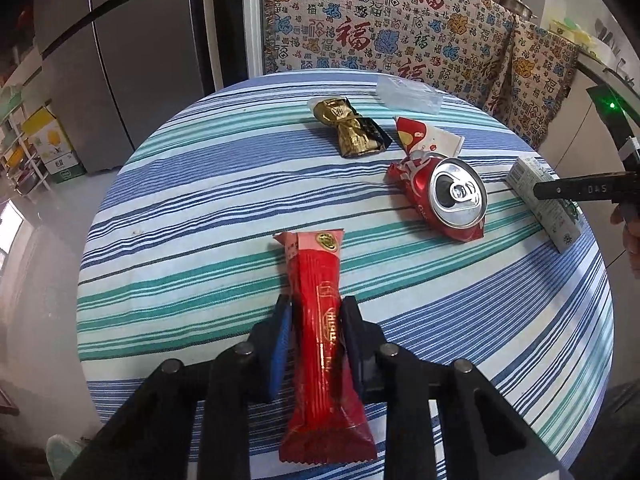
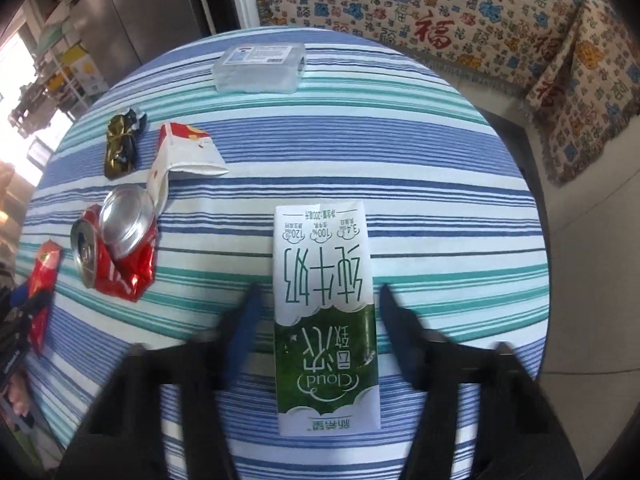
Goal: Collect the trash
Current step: 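Grasp the red snack stick with the left gripper while the right gripper grasps the milk carton, then carry the red snack stick and green-white milk carton over the wastebasket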
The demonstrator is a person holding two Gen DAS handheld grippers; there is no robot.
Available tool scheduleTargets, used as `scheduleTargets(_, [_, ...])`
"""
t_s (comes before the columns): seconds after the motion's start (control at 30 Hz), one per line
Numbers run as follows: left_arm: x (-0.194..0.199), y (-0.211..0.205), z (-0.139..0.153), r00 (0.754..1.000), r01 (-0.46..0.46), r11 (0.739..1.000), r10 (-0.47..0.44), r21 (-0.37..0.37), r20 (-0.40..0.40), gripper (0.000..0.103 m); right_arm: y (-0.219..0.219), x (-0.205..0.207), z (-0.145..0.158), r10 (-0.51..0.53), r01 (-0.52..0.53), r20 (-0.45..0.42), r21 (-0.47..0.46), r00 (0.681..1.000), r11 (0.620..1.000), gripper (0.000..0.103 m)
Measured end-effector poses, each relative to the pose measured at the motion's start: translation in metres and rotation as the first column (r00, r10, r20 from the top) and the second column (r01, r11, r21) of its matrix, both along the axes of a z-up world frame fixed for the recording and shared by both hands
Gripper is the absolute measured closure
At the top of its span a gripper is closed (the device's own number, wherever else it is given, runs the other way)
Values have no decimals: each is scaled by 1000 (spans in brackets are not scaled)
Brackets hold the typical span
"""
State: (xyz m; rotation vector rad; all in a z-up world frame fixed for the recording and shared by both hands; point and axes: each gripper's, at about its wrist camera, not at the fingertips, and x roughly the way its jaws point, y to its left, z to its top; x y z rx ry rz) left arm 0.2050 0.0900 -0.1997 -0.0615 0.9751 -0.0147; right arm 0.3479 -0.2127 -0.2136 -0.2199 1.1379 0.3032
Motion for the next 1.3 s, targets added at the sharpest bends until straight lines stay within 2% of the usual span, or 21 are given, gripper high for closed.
scheduleTargets(0.2, [-11,15,12,998,-39,997,43,-73,56,78,-13,-35,27,-10,4,83,74,996,997,55])
scheduleTargets(0.33, [-18,9,20,997,-25,994,33,-109,75,78,-23,-61,42,-3,-9,102,115,995,993,55])
scheduleTargets(0.53, [-28,-27,37,994,51,992,-39,-113,103,78,-46,-93,60,-27,8,107,172,994,985,55])
scheduleTargets(0.73, [-39,-82,58,979,169,977,-152,-128,137,78,-93,-122,77,-93,69,136,171,986,983,55])
scheduleTargets(0.83, [-40,-120,67,962,249,958,-229,-139,147,78,-127,-134,80,-146,123,145,161,979,979,55])
scheduleTargets(1.03, [-40,-209,80,910,406,900,-382,-162,158,78,-203,-149,72,-273,254,127,147,954,956,55])
scheduleTargets(1.3, [-30,-336,76,839,544,816,-524,-193,147,78,-288,-153,42,-430,414,93,154,898,897,55])
